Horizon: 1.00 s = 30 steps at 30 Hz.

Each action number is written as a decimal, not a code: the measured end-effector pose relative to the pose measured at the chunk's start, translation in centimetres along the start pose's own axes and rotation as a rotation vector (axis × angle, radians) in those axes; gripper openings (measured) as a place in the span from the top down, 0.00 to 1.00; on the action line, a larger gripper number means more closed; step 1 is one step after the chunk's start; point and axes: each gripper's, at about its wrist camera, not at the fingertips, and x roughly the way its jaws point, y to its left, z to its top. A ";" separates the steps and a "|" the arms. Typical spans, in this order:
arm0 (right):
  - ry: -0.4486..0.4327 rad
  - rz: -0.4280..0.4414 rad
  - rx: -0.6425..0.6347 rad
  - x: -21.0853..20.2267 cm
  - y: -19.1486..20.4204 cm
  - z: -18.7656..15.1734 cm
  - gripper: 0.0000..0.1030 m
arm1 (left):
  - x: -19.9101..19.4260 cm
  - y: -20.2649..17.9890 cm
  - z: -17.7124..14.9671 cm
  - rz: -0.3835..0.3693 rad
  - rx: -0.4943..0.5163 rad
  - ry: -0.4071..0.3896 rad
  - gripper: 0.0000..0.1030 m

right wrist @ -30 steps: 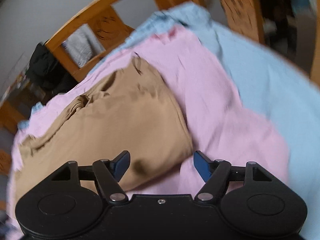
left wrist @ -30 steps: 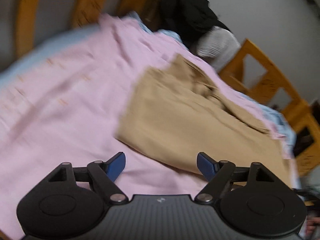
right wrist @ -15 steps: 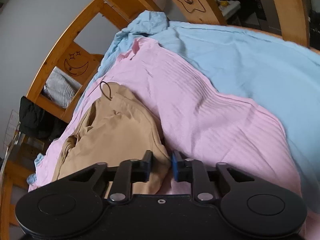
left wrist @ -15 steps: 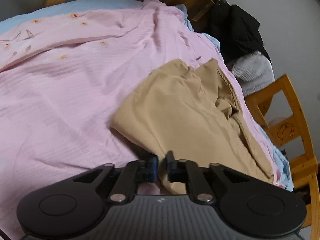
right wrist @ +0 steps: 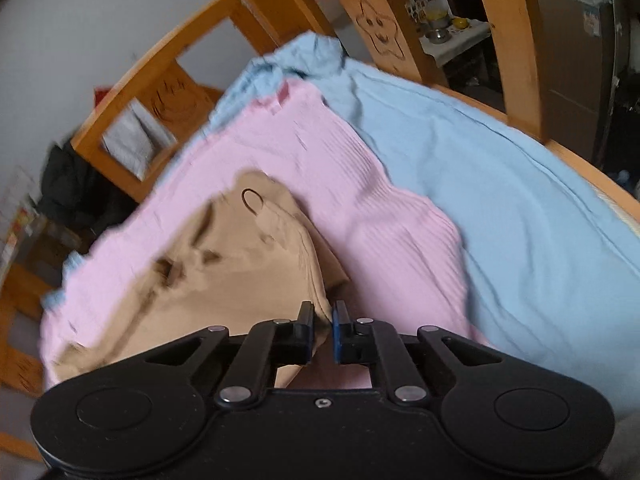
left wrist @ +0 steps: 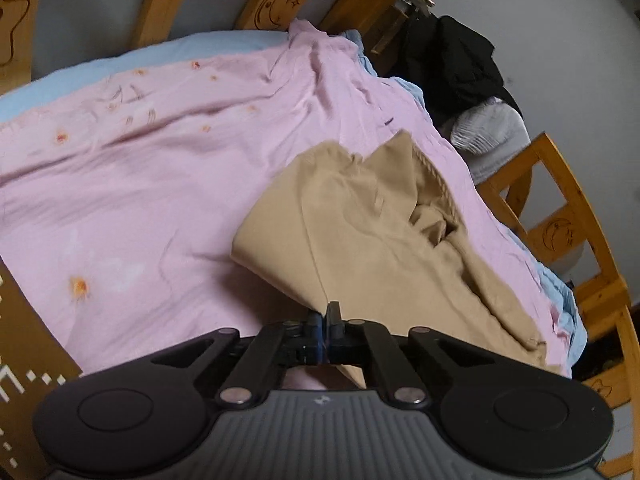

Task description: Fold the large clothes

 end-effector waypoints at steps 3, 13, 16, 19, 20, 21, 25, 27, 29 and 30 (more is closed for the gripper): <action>-0.022 -0.057 -0.091 0.3 1.5 -0.6 0.80 | 0.2 0.9 -0.1 -0.050 -0.020 -0.016 0.98; -0.368 0.121 -0.940 4.3 16.3 -9.6 0.42 | 1.1 1.3 -1.1 -0.082 -0.034 -0.011 0.51; -0.429 0.195 -1.093 7.9 19.7 -11.8 0.42 | 1.2 1.0 -1.4 -0.077 -0.029 -0.015 0.50; -0.381 0.181 -1.125 11.3 22.0 -12.6 0.42 | 1.6 0.8 -1.5 -0.072 -0.024 0.000 0.50; -0.362 0.161 -1.146 12.4 22.5 -13.1 0.42 | 1.7 0.8 -1.5 -0.070 -0.018 0.005 0.50; -0.356 0.152 -1.163 13.0 22.7 -13.6 0.42 | 1.9 0.7 -1.4 -0.066 -0.013 0.007 0.49; -0.365 0.133 -1.151 15.5 22.5 -14.7 0.42 | 2.4 0.7 -1.2 -0.070 0.001 0.003 0.43; -0.381 0.126 -1.152 15.8 22.6 -15.0 0.42 | 2.4 0.6 -1.2 -0.065 0.011 -0.001 0.42; -0.376 0.141 -1.159 15.3 22.5 -14.8 0.43 | 2.4 0.5 -1.3 -0.064 0.012 -0.004 0.42; -0.371 0.149 -1.155 14.6 22.4 -14.5 0.43 | 2.3 0.6 -1.4 -0.067 0.010 -0.006 0.41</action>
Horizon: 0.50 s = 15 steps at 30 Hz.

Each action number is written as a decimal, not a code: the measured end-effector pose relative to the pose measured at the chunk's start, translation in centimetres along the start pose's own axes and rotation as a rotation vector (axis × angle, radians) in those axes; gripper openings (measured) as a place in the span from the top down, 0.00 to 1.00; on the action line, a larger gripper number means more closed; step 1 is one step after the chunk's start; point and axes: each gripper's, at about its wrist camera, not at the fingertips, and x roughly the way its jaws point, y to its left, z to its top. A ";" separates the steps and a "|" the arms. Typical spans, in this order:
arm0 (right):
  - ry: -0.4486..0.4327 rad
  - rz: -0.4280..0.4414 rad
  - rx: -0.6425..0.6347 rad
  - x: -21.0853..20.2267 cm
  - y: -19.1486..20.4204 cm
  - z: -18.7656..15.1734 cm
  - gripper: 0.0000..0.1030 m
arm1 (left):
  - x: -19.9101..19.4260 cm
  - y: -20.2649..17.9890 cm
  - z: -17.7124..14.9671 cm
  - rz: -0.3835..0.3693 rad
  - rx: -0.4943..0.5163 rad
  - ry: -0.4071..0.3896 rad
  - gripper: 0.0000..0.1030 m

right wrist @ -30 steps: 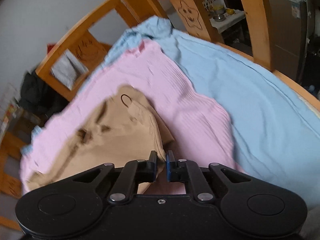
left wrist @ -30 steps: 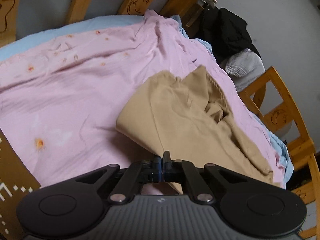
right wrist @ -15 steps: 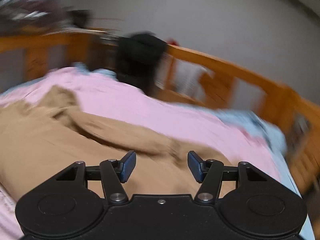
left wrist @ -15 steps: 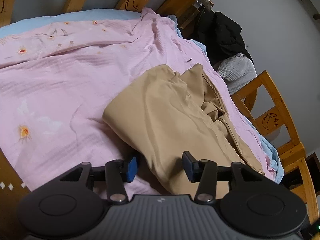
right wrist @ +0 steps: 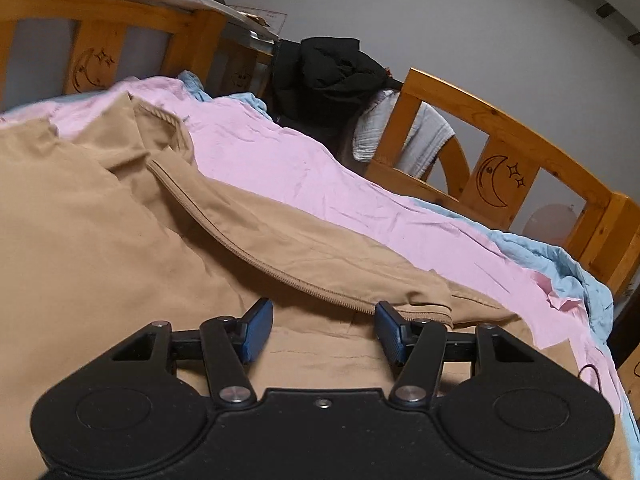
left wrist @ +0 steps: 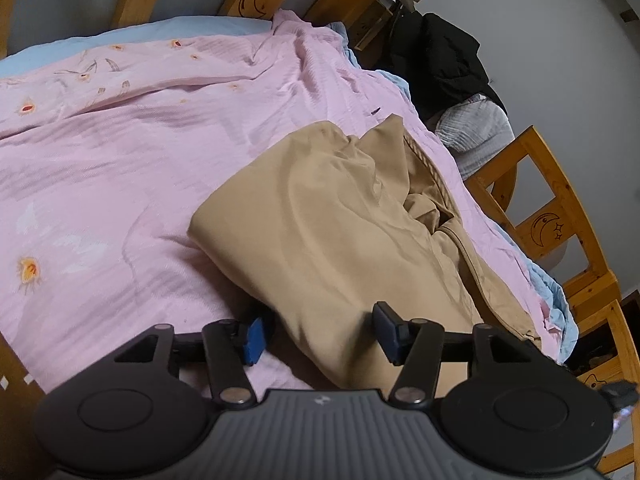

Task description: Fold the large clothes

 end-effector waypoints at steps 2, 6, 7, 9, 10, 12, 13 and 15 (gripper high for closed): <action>-0.009 0.003 0.021 -2.7 -1.1 0.7 0.41 | -0.1 0.2 -0.1 -0.005 -0.009 -0.002 0.40; 0.005 -0.002 0.047 -7.8 -1.9 0.2 0.35 | 0.0 0.5 -0.3 -0.017 -0.029 -0.014 0.37; 0.010 -0.004 0.045 -8.5 -1.6 -0.2 0.35 | 0.0 0.5 -0.4 -0.018 -0.038 -0.017 0.36; 0.023 0.005 0.038 -9.2 -0.8 -1.5 0.35 | 0.0 0.6 -0.5 -0.022 -0.051 -0.022 0.34; 0.032 -0.003 0.027 -9.2 -0.1 -2.3 0.35 | 0.0 0.6 -0.5 -0.022 -0.054 -0.022 0.33; 0.033 -0.023 -0.001 -8.9 1.2 -3.8 0.36 | 0.1 0.7 -0.4 -0.022 -0.063 -0.020 0.33; 0.036 -0.023 -0.007 -8.6 1.6 -4.2 0.38 | 0.1 0.9 -0.4 -0.024 -0.073 -0.021 0.33; 0.046 -0.010 0.021 -8.1 1.5 -4.6 0.38 | 0.3 1.1 -0.5 -0.027 -0.100 -0.025 0.33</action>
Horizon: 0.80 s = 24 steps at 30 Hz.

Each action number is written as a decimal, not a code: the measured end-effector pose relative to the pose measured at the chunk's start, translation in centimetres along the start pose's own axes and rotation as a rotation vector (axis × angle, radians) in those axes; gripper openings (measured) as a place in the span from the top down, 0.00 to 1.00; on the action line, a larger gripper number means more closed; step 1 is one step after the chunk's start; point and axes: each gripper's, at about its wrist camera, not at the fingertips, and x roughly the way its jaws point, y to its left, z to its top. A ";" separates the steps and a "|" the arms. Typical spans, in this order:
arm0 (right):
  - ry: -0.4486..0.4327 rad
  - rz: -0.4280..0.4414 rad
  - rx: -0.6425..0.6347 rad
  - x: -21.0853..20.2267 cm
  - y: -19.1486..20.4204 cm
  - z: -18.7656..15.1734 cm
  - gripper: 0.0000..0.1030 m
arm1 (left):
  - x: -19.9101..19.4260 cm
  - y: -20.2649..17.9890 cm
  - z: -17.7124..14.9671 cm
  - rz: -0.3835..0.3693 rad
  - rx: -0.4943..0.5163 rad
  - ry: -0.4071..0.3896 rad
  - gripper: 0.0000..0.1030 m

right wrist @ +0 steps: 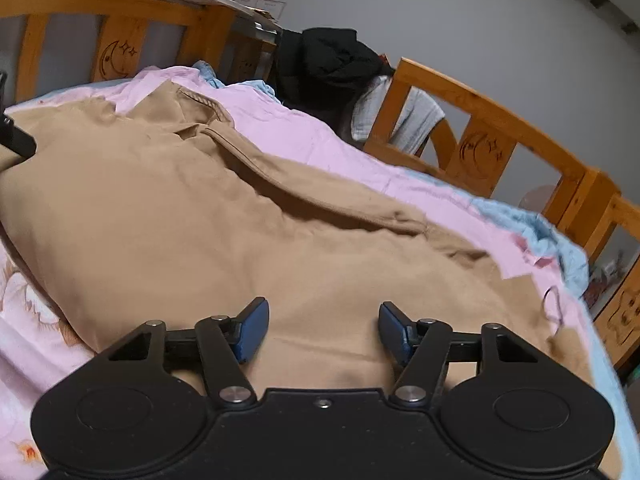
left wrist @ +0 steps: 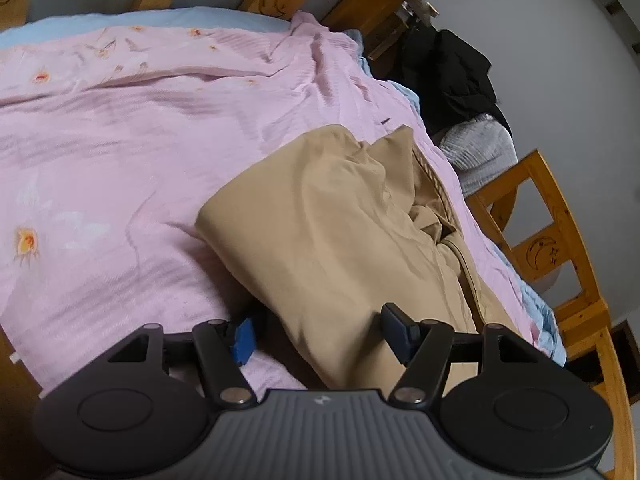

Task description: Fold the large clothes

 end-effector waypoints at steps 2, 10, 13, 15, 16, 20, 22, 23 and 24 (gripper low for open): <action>0.001 0.012 0.018 0.2 -0.2 -0.2 0.38 | 0.1 0.1 -0.1 0.000 -0.011 -0.008 0.33; 0.007 -0.001 0.050 -0.1 -0.4 -0.1 0.34 | -0.2 -0.5 0.0 0.049 -0.014 -0.042 0.65; 0.005 0.000 0.060 0.0 -0.6 -0.3 0.33 | -0.6 -0.9 0.0 0.058 -0.008 -0.058 0.86; 0.005 0.003 0.068 0.1 -0.6 -0.3 0.33 | -1.2 -1.5 0.0 0.052 0.012 -0.082 0.95; 0.005 0.005 0.071 0.1 -0.7 -0.3 0.33 | -1.5 -2.1 0.0 0.048 0.042 -0.095 0.96; 0.013 0.014 0.088 0.2 -1.0 -0.3 0.33 | -3.0 -6.0 -0.4 -0.006 0.252 -0.167 0.99; 0.023 0.024 0.112 0.2 -1.4 -0.3 0.33 | -3.8 -8.5 -0.7 -0.047 0.374 -0.197 0.99; 0.028 0.031 0.125 0.3 -1.7 -0.3 0.33 | -4.1 -9.8 -0.9 -0.070 0.440 -0.208 1.00; 0.032 0.038 0.138 0.4 -1.8 -0.3 0.33 | -4.4 -11.4 -1.1 -0.105 0.514 -0.215 1.00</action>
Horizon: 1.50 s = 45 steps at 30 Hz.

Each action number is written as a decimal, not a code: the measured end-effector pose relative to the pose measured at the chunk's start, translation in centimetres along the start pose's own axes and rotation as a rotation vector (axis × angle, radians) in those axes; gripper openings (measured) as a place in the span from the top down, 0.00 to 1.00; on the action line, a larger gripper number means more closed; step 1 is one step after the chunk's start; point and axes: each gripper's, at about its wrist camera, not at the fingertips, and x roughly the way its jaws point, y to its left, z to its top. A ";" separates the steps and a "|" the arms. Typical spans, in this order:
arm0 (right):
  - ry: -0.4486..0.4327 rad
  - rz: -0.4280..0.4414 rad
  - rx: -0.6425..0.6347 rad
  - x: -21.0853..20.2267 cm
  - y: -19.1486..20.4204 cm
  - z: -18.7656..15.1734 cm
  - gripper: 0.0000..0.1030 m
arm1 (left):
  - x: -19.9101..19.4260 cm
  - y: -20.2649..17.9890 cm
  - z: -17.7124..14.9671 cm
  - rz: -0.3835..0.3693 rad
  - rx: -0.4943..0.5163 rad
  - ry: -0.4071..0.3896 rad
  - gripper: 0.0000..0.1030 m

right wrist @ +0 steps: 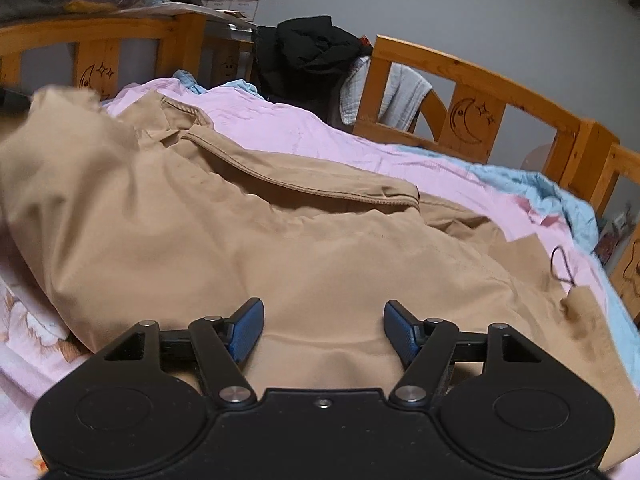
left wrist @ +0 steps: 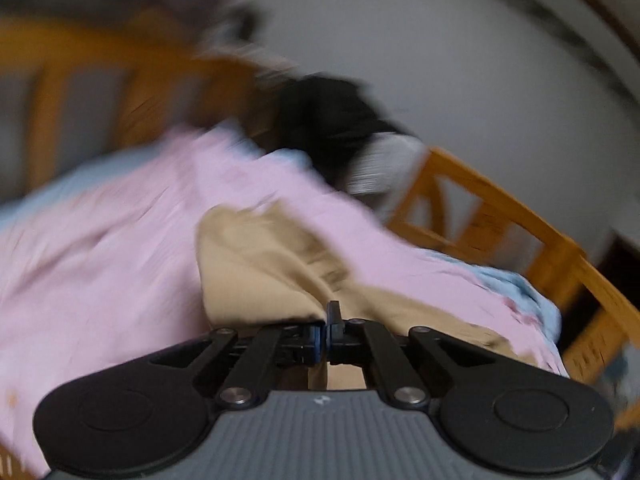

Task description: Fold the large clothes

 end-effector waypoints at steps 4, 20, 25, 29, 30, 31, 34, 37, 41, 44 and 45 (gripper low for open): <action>0.019 0.072 0.112 -0.3 -1.8 0.8 0.38 | 0.5 -5.6 1.9 -0.133 0.240 0.008 1.00; 0.121 0.551 0.828 -3.7 -21.0 7.0 0.13 | 3.5 -20.2 -4.3 -0.264 0.809 0.186 1.00; 0.217 0.623 0.921 -1.1 -21.5 7.9 0.12 | 3.3 -22.1 -7.4 -0.323 0.886 0.218 1.00; 0.253 0.551 0.854 0.7 -21.8 9.0 0.12 | 2.9 -23.5 -9.3 -0.368 0.931 0.217 1.00; 0.266 0.542 0.845 1.0 -21.8 9.0 0.12 | 2.8 -23.8 -9.8 -0.383 0.936 0.218 1.00; 0.285 0.526 0.832 1.3 -21.7 9.1 0.15 | 2.7 -24.1 -10.1 -0.394 0.940 0.218 1.00; 0.296 0.490 0.765 1.0 -21.5 9.0 0.29 | 2.6 -25.2 -11.1 -0.430 0.951 0.213 1.00; 0.302 0.395 0.641 -0.2 -21.2 9.2 0.71 | 2.7 -26.0 -11.5 -0.460 0.958 0.198 1.00; 0.252 0.297 0.547 -2.6 -22.3 8.1 0.88 | 3.0 -27.5 -12.4 -0.528 0.945 0.192 1.00; 0.232 0.238 0.507 -3.7 -23.4 7.0 0.90 | 3.2 -28.9 -13.7 -0.571 0.955 0.197 1.00; 0.230 0.220 0.489 -3.7 -23.7 6.6 0.90 | 3.4 -29.1 -14.2 -0.581 0.955 0.202 1.00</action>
